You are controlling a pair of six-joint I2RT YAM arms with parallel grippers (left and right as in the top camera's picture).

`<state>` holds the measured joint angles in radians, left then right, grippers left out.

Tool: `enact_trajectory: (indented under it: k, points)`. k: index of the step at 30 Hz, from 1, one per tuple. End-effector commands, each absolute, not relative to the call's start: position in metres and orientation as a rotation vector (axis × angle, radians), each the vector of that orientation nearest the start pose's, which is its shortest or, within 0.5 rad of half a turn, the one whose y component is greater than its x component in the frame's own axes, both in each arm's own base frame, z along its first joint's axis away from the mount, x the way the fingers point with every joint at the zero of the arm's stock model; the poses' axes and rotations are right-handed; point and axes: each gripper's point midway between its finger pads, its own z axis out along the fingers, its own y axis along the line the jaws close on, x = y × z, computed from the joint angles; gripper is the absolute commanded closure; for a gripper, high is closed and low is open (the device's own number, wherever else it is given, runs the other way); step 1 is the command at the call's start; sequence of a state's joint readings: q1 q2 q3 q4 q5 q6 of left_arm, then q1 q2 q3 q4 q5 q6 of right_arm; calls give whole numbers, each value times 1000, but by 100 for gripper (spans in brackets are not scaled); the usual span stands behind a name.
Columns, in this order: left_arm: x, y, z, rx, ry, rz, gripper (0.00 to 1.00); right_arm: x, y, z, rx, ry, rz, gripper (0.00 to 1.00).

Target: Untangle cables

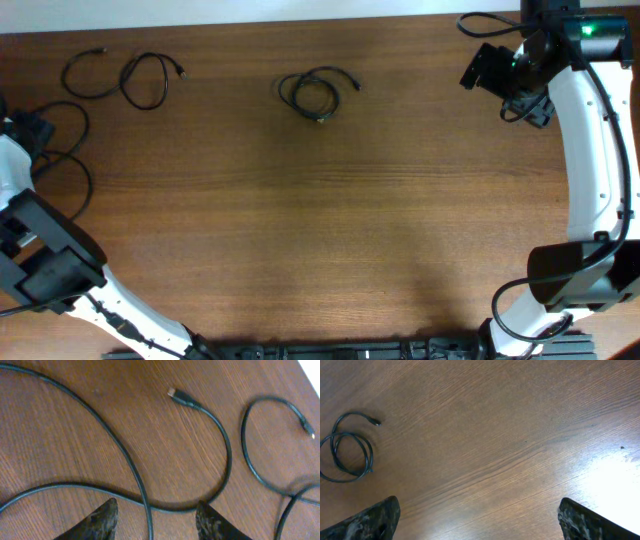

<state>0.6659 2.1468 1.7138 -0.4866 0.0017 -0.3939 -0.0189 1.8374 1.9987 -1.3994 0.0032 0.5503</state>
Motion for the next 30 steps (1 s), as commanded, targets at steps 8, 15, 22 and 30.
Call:
enact_trajectory:
  k: [8, 15, 22, 30]
  points:
    - [547, 117, 174, -314, 2196, -679, 30, 402, -11, 234, 802, 2699, 103, 2]
    - [561, -66, 128, -67, 2427, -209, 20, 402, -11, 234, 802, 2699, 103, 2]
    - [542, -155, 61, -115, 2514, -58, 21, 402, -11, 234, 802, 2699, 103, 2]
    - [531, -168, 29, -282, 2597, -177, 47, 402, -11, 234, 802, 2699, 103, 2]
